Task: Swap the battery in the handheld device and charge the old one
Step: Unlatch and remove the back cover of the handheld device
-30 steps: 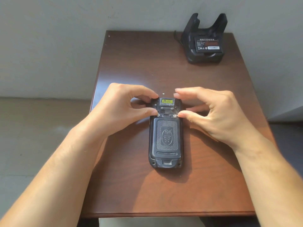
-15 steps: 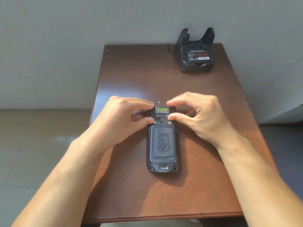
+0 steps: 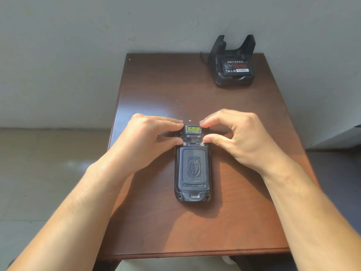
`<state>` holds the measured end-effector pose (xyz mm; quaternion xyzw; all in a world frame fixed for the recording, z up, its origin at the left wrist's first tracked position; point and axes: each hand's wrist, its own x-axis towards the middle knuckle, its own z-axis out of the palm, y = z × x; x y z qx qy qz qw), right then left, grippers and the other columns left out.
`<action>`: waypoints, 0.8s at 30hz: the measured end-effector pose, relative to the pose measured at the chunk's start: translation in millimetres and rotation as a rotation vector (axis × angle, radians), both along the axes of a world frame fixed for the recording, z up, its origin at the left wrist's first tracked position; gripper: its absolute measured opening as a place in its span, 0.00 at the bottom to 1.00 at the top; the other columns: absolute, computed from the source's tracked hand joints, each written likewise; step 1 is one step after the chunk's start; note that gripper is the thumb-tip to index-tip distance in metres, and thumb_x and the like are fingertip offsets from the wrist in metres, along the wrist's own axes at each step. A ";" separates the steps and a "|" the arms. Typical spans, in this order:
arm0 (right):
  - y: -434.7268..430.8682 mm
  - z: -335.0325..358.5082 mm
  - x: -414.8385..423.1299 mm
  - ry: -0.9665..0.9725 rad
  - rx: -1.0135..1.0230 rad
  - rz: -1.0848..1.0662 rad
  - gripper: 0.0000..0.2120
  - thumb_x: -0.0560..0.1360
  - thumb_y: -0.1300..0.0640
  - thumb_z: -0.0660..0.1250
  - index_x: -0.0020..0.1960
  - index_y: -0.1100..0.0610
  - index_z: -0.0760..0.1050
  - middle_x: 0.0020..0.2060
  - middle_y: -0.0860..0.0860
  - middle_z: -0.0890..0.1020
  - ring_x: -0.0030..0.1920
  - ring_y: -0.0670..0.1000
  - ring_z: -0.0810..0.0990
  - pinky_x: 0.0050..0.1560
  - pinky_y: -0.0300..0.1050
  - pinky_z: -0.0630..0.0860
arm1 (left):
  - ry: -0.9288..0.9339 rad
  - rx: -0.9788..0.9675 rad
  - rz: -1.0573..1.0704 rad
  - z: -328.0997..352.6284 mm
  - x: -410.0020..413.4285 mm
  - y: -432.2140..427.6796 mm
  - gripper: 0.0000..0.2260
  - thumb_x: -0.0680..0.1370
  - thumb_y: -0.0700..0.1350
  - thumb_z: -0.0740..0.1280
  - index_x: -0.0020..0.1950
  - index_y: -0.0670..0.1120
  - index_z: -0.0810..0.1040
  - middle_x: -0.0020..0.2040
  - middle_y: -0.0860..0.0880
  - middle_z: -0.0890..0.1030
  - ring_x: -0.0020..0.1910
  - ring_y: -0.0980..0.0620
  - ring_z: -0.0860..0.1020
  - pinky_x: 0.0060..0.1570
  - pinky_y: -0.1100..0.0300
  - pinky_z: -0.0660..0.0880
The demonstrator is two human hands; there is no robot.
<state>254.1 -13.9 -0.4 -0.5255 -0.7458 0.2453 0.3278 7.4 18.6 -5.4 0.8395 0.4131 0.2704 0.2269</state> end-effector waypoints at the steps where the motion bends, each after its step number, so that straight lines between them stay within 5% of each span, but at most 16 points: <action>1: -0.8 0.1 -1.0 -0.010 0.000 -0.001 0.12 0.71 0.57 0.79 0.54 0.56 0.84 0.49 0.48 0.86 0.52 0.44 0.85 0.57 0.43 0.81 | -0.001 0.002 -0.001 -0.5 -0.2 0.2 0.14 0.71 0.43 0.79 0.56 0.41 0.87 0.56 0.47 0.87 0.54 0.56 0.85 0.56 0.66 0.78; 6: -5.8 1.9 -2.3 -0.013 -0.035 -0.037 0.13 0.72 0.57 0.78 0.56 0.54 0.83 0.51 0.46 0.84 0.53 0.44 0.84 0.53 0.37 0.80 | -0.032 -0.002 0.006 -1.6 1.8 0.4 0.14 0.71 0.43 0.79 0.55 0.40 0.87 0.56 0.46 0.87 0.53 0.60 0.83 0.55 0.72 0.77; 16: -11.1 10.8 -20.6 -0.044 -0.070 -0.167 0.10 0.74 0.56 0.75 0.55 0.53 0.84 0.49 0.45 0.85 0.51 0.45 0.84 0.57 0.37 0.76 | -0.003 0.025 -0.014 0.1 -3.4 2.3 0.15 0.72 0.44 0.78 0.56 0.41 0.87 0.57 0.47 0.87 0.54 0.53 0.86 0.55 0.62 0.80; 24: -11.6 12.6 -21.1 -0.021 -0.100 -0.170 0.09 0.75 0.55 0.75 0.55 0.53 0.84 0.49 0.45 0.85 0.51 0.45 0.84 0.57 0.45 0.80 | -0.081 0.085 0.055 -7.5 1.1 -1.8 0.09 0.73 0.39 0.77 0.53 0.40 0.88 0.53 0.46 0.87 0.49 0.61 0.84 0.52 0.76 0.75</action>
